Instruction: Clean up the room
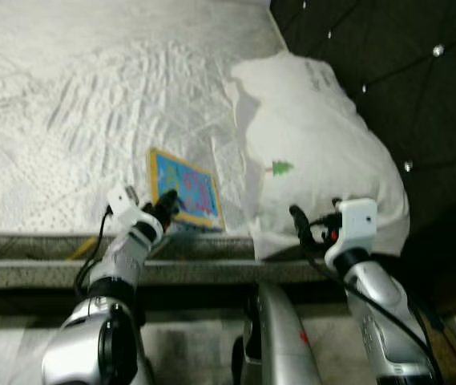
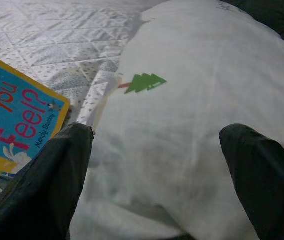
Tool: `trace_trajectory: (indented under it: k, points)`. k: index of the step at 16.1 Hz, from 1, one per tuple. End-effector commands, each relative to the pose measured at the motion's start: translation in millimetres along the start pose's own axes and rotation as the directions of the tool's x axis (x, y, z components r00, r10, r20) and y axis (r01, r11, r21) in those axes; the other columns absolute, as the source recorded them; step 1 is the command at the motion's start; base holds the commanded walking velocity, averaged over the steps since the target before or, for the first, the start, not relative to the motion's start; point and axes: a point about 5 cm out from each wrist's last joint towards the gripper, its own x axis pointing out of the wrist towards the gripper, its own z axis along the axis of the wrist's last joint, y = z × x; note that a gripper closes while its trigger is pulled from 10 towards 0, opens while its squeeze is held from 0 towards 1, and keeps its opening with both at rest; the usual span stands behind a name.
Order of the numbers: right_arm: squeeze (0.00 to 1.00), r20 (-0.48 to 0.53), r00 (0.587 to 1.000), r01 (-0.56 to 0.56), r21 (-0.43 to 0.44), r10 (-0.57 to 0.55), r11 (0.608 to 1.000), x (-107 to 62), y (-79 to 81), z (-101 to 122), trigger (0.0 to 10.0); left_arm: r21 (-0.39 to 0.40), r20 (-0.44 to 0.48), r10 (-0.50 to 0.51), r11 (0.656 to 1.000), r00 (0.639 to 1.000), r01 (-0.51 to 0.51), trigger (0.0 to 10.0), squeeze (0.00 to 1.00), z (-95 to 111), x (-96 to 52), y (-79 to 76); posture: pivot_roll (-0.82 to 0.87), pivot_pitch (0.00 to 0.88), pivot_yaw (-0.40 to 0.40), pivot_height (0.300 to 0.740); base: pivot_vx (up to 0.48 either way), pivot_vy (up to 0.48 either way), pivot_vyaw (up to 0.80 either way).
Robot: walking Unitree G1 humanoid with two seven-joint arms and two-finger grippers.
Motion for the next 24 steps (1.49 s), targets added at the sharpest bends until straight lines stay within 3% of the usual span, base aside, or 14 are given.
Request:
trace_trajectory:
  k: [1,2,3,6,10,13,15,17,21,22,24]
  points:
    - [0.00,0.005,1.000,0.019,-0.004,-0.019,1.000,-2.1,-6.5,3.5,10.0,-0.012,-0.027,0.006,1.000,1.000,-0.006,10.0,0.00,-4.7,1.9,-0.8,-0.17,0.128,-0.130,0.516,0.000,0.000,0.00]
    - [0.00,0.006,1.000,0.021,-0.005,-0.021,1.000,-1.2,-6.9,4.3,10.0,-0.058,-0.064,0.000,0.998,0.998,-0.004,10.0,0.00,-7.7,2.9,-0.8,-0.17,0.128,-0.132,0.516,0.000,0.000,0.00]
    - [0.00,0.008,1.000,0.022,-0.008,-0.022,1.000,-0.9,-7.1,5.0,10.0,-0.046,-0.087,0.003,0.999,0.996,-0.007,10.0,0.00,-8.2,4.7,-2.8,-0.18,0.128,-0.131,0.516,0.000,0.000,0.00]
    - [0.00,0.008,0.999,0.032,-0.014,-0.032,0.999,-2.5,-9.2,6.3,10.0,-0.049,-0.026,0.019,0.999,0.999,-0.020,10.0,0.00,9.7,9.4,-5.3,-0.19,0.127,-0.128,0.516,0.000,0.000,0.00]
    - [0.00,0.009,0.999,0.041,-0.019,-0.041,0.999,-5.7,-10.7,7.1,10.0,-0.057,-0.017,-0.013,0.998,1.000,0.012,10.0,0.00,23.1,13.6,-11.6,-0.20,0.133,-0.126,0.516,0.000,0.000,0.00]
    - [0.00,0.007,0.999,0.049,-0.028,-0.049,0.998,-7.8,-13.1,8.2,10.0,-0.015,-0.063,-0.057,0.998,0.996,0.056,10.0,0.00,18.2,17.2,-20.9,-0.22,0.141,-0.128,0.516,0.000,0.000,0.00]
    - [0.00,0.007,0.999,0.054,-0.034,-0.054,0.998,-8.7,-14.6,9.1,10.0,-0.046,-0.087,-0.106,0.994,0.991,0.102,10.0,0.00,14.1,19.9,-29.9,-0.22,0.144,-0.129,0.516,0.000,0.000,0.00]
    - [0.00,0.006,0.998,0.055,-0.036,-0.055,0.998,-8.9,-14.7,9.5,10.0,-0.020,-0.137,-0.145,0.989,0.980,0.143,10.0,0.00,5.7,20.8,-36.0,-0.22,0.145,-0.130,0.516,0.000,0.000,0.00]
    - [0.00,-0.001,0.999,0.049,-0.053,-0.049,0.997,-11.2,-15.3,8.1,10.0,0.006,-0.137,-0.102,0.995,0.985,0.104,10.0,0.00,4.9,19.0,-29.4,-0.22,0.145,-0.130,0.516,0.000,0.000,0.00]
    - [0.00,0.005,1.000,0.031,-0.100,-0.030,0.994,-12.8,-17.2,8.8,10.0,0.028,-0.142,-0.086,0.995,0.986,0.091,10.0,1.00,5.5,17.9,-26.0,-0.22,0.144,-0.129,0.516,0.000,0.000,0.00]
    - [0.00,0.007,0.999,0.035,-0.109,-0.034,0.993,-11.4,-19.6,9.5,10.0,0.059,-0.133,-0.048,0.997,0.990,0.057,10.0,1.00,9.7,16.5,-20.3,-0.22,0.140,-0.128,0.516,0.000,0.000,0.00]
